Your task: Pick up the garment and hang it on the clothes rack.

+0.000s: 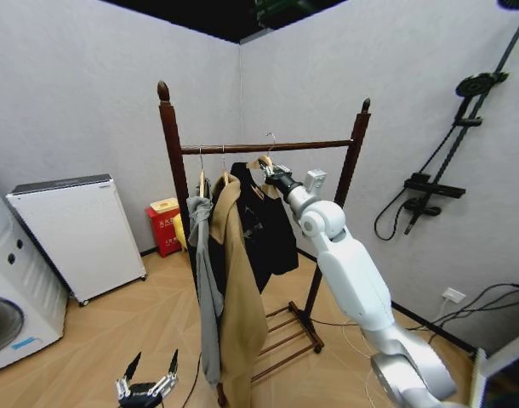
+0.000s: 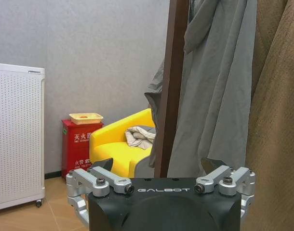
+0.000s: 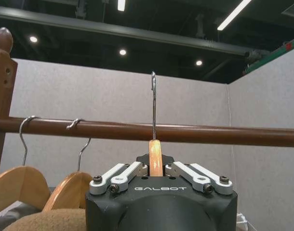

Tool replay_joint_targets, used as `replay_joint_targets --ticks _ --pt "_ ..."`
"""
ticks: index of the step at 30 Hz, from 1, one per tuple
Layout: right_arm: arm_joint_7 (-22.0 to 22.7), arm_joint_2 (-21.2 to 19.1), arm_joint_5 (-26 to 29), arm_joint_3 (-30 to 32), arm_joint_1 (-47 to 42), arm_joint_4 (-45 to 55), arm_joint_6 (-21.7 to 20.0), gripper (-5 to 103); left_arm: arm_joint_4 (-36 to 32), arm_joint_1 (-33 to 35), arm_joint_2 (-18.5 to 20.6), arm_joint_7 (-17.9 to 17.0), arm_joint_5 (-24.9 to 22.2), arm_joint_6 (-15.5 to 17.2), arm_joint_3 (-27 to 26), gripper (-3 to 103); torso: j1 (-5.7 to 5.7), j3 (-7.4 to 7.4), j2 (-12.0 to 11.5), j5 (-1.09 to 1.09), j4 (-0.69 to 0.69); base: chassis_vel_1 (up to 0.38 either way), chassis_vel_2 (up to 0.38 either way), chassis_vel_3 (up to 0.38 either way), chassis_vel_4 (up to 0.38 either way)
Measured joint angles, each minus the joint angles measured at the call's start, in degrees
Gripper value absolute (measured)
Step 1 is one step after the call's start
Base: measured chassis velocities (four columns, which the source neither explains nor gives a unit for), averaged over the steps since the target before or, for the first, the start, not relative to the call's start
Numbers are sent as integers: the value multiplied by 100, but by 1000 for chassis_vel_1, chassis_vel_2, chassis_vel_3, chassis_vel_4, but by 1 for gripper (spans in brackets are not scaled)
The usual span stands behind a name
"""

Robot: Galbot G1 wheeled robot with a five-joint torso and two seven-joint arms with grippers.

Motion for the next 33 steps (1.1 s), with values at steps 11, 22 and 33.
replay_joint_targets --ticks 11,22,33 --pt "-107 291 -245 -56 201 -665 98 10 0 -1 0 0 0 0 0 100 9 3 -4 1 0 5 -2 -5 3" --pt "-205 428 -440 -190 249 -1107 292 10 0 -1 0 0 0 0 0 100 7 1 -3 0 0 0 0 0 0" --pt "-175 158 -352 187 -587 -272 857 39 0 -1 0 0 0 0 0 100 7 3 -4 1 2 0 0 0 0"
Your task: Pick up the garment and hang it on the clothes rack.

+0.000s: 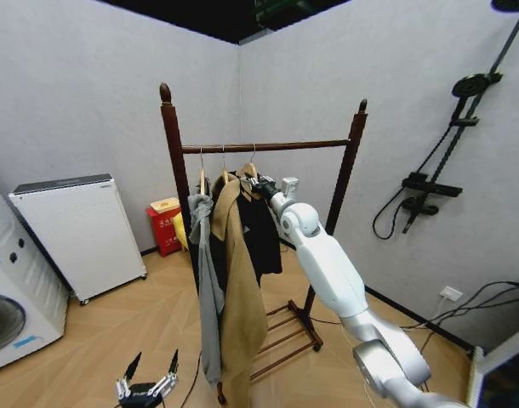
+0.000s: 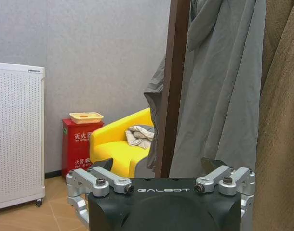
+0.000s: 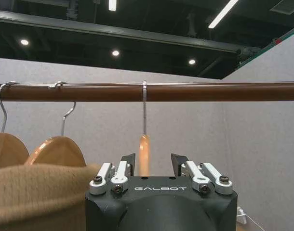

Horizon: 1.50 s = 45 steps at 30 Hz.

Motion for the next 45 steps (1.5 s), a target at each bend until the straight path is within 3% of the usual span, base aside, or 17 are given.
replay_joint_targets --ticks 1,5,6,8,9,11,14,15,16,17,19,21,25,45 --pt "0 0 0 0 0 0 0 39 0 0 0 0 0 0 0 100 0 0 0 0 0 0 0 0 0" --pt "205 -425 27 826 -1382 1166 -4 62 0 0 0 0 0 0 0 100 0 0 0 3 -2 0 0 0 0" --pt "205 -425 27 826 -1382 1166 -4 62 0 0 0 0 0 0 0 100 0 0 0 3 -2 0 0 0 0" --pt "218 -773 -34 1520 -2330 1795 -63 73 0 0 1 -1 0 0 0 100 -1 -2 1 2 -8 0 0 0 0" --pt "218 -773 -34 1520 -2330 1795 -63 73 0 0 1 -1 0 0 0 100 -1 -2 1 2 -8 0 0 0 0" --pt "238 -882 -248 2034 -3386 2315 77 83 0 0 0 2 0 0 0 100 -1 -2 2 2 -6 0 0 0 0" --pt "337 -647 -460 2470 -4407 2885 108 94 0 0 1 3 0 0 1 100 -1 -2 1 3 -2 0 0 0 0" --pt "385 -433 -693 2672 -5002 3167 165 94 0 0 0 -1 0 0 1 100 -1 -2 1 -2 2 0 0 0 0" --pt "385 -433 -693 2672 -5002 3167 165 94 0 0 0 -1 0 0 1 100 -1 -2 1 -2 2 0 0 0 0" --pt "424 -165 -1048 2838 -5837 3398 348 99 0 0 0 -2 0 0 0 100 -1 -2 2 1 -1 0 0 0 0" --pt "432 -45 -1264 2887 -6333 3487 500 99 0 0 -1 -1 0 0 0 100 -1 -2 1 2 -3 0 0 0 0" --pt "438 159 -1661 2944 -7267 3677 908 100 0 0 0 2 0 0 1 100 -2 -3 2 -1 -4 0 0 0 0" --pt "417 325 -1878 3007 -8145 3905 1245 100 0 0 0 -1 0 0 0 100 -2 -2 2 -2 -2 0 0 0 0" --pt "414 368 -1970 2987 -8236 3929 1278 100 0 0 0 -1 0 0 0 100 0 0 0 0 -2 0 0 0 0"
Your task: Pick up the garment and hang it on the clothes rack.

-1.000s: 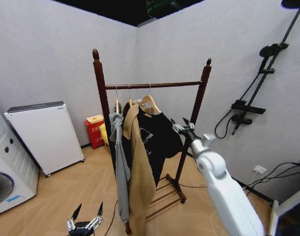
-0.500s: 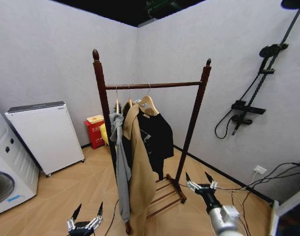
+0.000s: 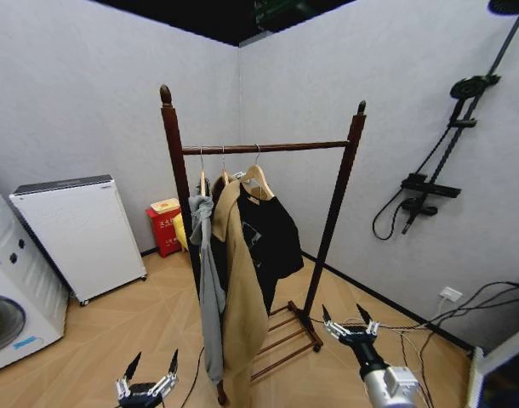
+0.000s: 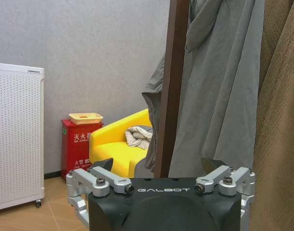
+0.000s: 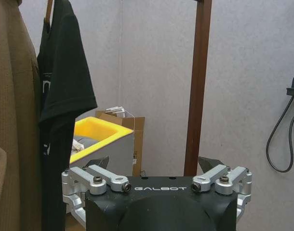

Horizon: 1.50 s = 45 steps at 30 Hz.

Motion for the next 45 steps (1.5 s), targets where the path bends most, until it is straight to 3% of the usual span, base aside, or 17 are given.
replay_joint_targets --ticks 23,30,45 --pt "-4 -4 17 -11 34 -19 -21 100 0 0 0 0 0 0 0 100 0 0 0 0 -4 -21 -24 -22 -27" --pt "-4 -5 20 -13 39 -21 -23 100 0 0 0 0 0 0 0 100 2 1 0 0 1 4 -8 -20 -3" --pt "-4 -5 21 -14 39 -22 -24 100 0 0 0 1 0 0 0 100 0 0 0 1 -1 214 -111 -214 98"
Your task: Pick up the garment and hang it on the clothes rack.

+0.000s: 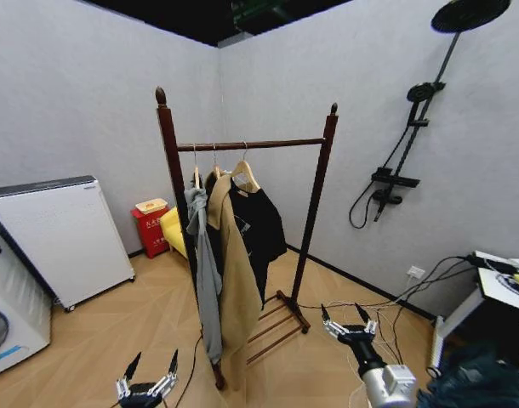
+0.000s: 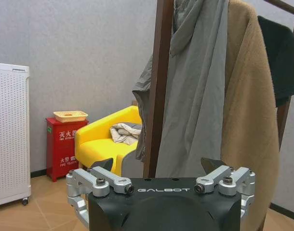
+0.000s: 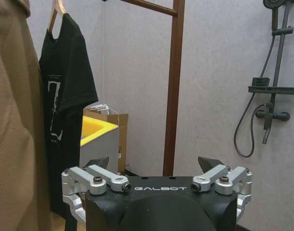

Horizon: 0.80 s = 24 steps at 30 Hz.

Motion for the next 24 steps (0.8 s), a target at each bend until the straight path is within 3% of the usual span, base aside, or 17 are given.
replay_joint_targets --ticks 9,10,12,13,19,24 --pt "0 0 0 0 -2 0 0 100 0 1 0 -1 0 0 -1 100 -7 -3 5 -1 0 257 -229 -253 242" --pt "-1 0 0 -1 -2 0 0 100 0 2 0 -1 0 0 -1 100 -9 -3 6 -1 4 132 -12 -119 153" --pt "-1 0 0 -1 -2 0 0 100 1 2 0 -2 0 0 -2 100 -7 -2 4 -4 3 45 -12 -103 86" --pt "0 0 0 1 -2 0 0 100 0 1 0 2 0 0 2 100 -5 -2 3 0 -5 -37 -20 -103 -27" --pt "-1 0 1 0 4 -1 0 100 0 0 0 0 0 0 1 100 7 2 -3 0 4 -90 -13 1 -57" --pt "-1 -1 1 0 4 -1 0 100 1 -1 0 -1 0 0 0 100 6 2 -3 -2 2 -78 -12 -22 -86"
